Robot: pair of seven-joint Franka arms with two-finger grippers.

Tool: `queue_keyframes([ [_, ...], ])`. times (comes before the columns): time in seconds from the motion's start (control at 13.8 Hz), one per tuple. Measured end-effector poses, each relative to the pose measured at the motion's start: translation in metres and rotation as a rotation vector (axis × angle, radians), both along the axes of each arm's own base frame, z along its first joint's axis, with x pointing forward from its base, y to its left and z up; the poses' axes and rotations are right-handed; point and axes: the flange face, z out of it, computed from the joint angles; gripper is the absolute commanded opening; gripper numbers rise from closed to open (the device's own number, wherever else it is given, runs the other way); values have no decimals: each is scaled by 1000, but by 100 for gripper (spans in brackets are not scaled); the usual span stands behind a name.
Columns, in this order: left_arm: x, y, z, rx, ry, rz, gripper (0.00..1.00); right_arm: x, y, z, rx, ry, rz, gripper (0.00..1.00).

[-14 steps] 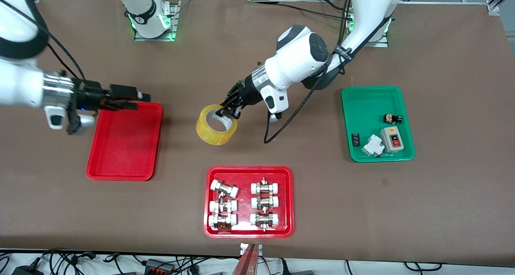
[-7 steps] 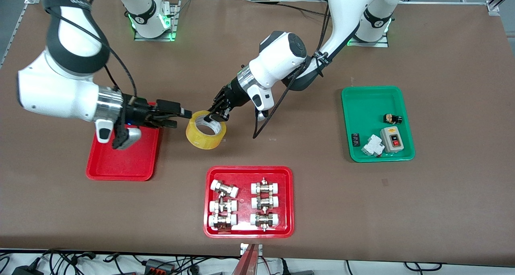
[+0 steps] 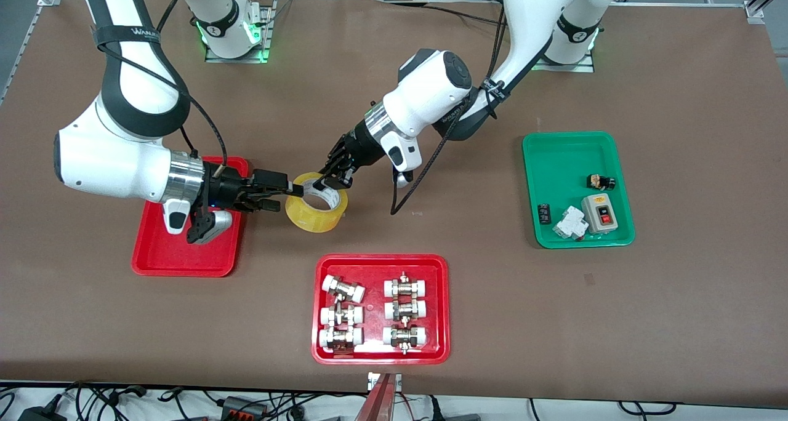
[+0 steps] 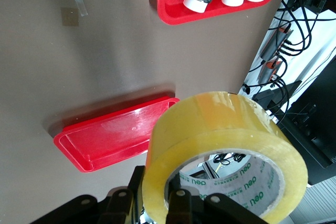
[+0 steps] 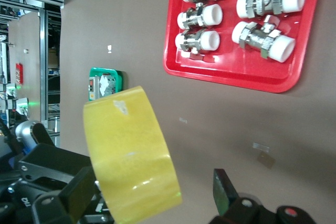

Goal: Left arm passes tape to right arm into tray
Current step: 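Grasp the tape with the right gripper while the left gripper releases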

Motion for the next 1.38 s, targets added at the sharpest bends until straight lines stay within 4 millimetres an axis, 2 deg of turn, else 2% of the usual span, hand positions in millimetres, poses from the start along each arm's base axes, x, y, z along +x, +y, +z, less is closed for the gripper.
queue_keyframes([
  [0.15, 0, 0, 0, 0, 0, 0, 4, 1, 2, 0, 3, -5, -4, 37],
  [0.22, 0, 0, 0, 0, 1, 1, 4, 1, 2, 0, 3, -7, -6, 17],
  [0.29, 0, 0, -2, 2, 5, 1, 4, 1, 3, 1, 11, -9, -5, 3],
  [0.51, 2, 1, -3, 2, 8, 5, 5, 1, 3, 1, 11, -29, 12, 0],
  [0.58, 2, 1, -2, 1, 8, 5, 25, 2, 3, 2, 11, -31, 12, 0],
  [0.65, 3, 2, -2, 1, 6, 7, 34, 2, 4, 3, 12, -33, 12, 0],
  [0.73, 6, 5, -1, 3, 1, 13, 81, 3, 4, 3, 13, -34, 9, 0],
  [0.8, 11, 9, -2, 11, -10, 15, 100, 3, 5, 4, 17, -35, 7, 0],
  [1.16, 41, 38, 13, 39, -94, 20, 100, 4, 4, 2, 15, -32, 3, 0],
  [1.38, 52, 62, 28, 186, -84, -172, 100, 8, -9, 1, 10, -33, -15, 0],
])
